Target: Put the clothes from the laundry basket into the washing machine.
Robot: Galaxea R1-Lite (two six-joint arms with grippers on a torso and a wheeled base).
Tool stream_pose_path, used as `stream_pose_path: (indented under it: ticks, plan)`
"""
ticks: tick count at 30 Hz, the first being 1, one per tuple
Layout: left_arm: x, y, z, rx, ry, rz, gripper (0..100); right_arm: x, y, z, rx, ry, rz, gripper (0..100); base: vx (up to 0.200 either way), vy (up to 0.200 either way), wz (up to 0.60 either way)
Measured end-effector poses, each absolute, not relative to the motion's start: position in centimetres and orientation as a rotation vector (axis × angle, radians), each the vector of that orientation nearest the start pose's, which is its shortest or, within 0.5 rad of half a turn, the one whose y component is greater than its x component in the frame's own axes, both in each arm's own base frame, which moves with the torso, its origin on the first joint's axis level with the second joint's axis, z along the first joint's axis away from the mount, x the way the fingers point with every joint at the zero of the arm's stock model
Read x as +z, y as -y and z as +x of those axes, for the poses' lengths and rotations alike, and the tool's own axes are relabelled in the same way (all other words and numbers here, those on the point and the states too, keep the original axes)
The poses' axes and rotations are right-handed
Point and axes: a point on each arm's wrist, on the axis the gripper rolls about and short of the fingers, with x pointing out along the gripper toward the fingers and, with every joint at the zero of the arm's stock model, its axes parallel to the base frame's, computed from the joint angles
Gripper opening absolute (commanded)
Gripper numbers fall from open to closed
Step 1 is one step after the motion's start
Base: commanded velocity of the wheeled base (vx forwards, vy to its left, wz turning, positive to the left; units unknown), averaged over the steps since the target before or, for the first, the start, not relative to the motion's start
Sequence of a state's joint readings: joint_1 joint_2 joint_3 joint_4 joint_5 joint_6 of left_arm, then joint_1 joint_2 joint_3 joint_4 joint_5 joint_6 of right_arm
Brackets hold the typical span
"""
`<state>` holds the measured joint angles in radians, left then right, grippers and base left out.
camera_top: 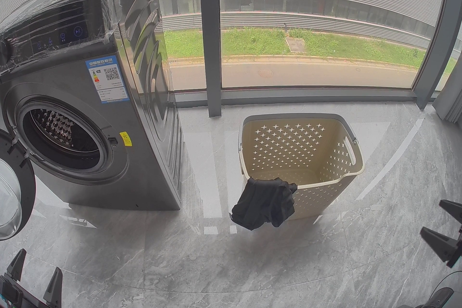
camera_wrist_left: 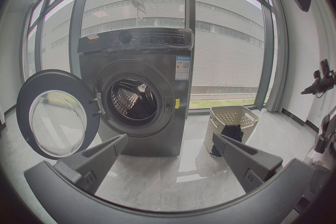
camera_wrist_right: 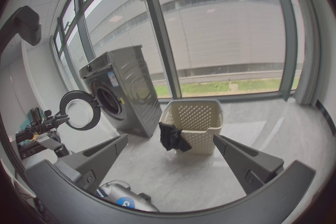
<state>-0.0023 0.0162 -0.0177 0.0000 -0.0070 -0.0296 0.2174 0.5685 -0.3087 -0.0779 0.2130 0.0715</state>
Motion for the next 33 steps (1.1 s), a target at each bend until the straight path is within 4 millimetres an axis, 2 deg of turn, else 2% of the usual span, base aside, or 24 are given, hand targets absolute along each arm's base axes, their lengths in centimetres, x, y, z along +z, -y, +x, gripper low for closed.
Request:
stream_pose_path:
  ticks: [2, 9, 19, 28, 33]
  plan:
    - [8.1, 0.0, -2.3, -0.009, 0.001, -0.029, 100, 17.0, -1.7, 4.9, 0.453, -0.258, 0.07, 100, 0.2, 0.0, 0.0]
    - [8.1, 0.0, -2.3, -0.01, 0.001, -0.03, 100, 16.1, -3.9, 10.8, 0.525, -0.455, 0.072, 100, 0.0, 0.0, 0.0]
    - [8.1, 0.0, -2.3, -0.009, 0.001, -0.031, 100, 13.2, -7.3, 18.7, 0.562, -0.627, 0.069, 100, 0.0, 0.0, 0.0]
    - [8.1, 0.0, -2.3, -0.009, 0.001, -0.03, 100, 10.1, -9.8, 23.9, 0.572, -0.678, 0.057, 100, 0.0, 0.0, 0.0]
    - [8.1, 0.0, -2.3, -0.01, 0.001, -0.03, 100, 8.4, -10.9, 25.8, 0.579, -0.684, 0.051, 100, 0.0, 0.0, 0.0]
